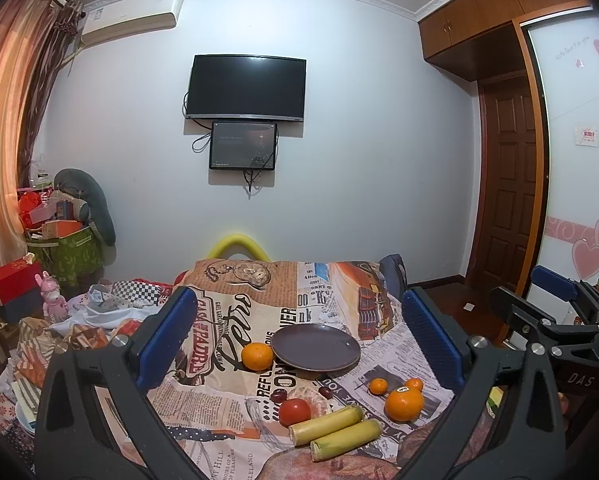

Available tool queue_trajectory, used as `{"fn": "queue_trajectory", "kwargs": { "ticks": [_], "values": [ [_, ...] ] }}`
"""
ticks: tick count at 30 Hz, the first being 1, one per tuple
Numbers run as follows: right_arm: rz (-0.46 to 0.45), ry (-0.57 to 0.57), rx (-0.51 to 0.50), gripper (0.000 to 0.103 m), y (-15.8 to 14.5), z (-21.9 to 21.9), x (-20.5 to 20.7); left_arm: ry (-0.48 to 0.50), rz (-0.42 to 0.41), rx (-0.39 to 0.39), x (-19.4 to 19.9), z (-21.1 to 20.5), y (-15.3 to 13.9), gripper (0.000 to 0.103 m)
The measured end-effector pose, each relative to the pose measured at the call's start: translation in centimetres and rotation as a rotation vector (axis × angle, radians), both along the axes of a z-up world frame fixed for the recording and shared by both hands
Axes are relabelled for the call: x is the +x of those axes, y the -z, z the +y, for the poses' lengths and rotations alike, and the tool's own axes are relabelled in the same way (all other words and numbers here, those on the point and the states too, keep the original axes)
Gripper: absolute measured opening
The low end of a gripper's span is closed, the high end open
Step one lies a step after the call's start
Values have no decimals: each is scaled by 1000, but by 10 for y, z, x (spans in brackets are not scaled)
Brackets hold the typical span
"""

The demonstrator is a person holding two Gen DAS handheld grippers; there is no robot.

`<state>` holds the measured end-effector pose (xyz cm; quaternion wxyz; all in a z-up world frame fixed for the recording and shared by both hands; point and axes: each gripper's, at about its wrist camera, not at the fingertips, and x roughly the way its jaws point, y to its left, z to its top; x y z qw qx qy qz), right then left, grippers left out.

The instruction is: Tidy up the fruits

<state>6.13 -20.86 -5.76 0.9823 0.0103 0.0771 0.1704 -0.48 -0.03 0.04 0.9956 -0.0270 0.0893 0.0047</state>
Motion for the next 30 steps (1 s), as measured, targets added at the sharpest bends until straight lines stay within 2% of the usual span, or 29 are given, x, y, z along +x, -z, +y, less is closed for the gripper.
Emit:
{"fn": "queue_trajectory", "kwargs": {
  "ticks": [24, 30],
  "values": [
    [29, -6, 2, 103, 9, -4, 8, 3, 12, 7, 7, -6, 4, 103],
    [88, 6, -17, 103, 24, -6, 24, 9, 66, 2, 25, -3, 18, 103]
  ]
}}
